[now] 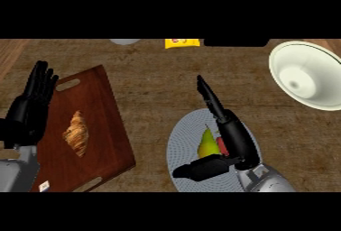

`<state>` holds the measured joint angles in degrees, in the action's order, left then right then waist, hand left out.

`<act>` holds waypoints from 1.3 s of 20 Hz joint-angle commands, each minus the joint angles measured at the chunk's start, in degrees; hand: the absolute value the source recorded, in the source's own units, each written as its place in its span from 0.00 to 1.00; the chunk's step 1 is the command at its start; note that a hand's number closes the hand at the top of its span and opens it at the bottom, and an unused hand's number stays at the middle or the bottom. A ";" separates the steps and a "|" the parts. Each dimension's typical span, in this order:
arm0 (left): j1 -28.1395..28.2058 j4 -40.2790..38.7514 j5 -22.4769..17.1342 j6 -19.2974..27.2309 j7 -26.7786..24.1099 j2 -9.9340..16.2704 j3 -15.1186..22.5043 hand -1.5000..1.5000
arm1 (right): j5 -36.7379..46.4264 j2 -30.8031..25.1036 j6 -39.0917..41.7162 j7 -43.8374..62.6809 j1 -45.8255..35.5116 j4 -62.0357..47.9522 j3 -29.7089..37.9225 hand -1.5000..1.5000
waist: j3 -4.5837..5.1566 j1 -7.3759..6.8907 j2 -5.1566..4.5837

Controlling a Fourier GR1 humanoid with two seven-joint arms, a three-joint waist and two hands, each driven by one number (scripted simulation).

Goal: Pick the pear from the placemat and place it in the bowl

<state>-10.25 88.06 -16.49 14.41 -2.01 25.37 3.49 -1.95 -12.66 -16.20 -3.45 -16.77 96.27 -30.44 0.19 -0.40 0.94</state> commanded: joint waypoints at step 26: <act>0.05 -0.05 0.12 -3.41 -1.65 -0.44 -5.34 0.50 | 0.52 -21.83 39.21 64.39 -12.16 29.21 -1.93 0.00 | -0.14 0.02 -0.83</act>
<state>-12.08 85.33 -17.22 10.69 -4.21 25.81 -2.00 1.71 -36.27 17.84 54.64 -27.18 125.81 -32.96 0.11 0.00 0.12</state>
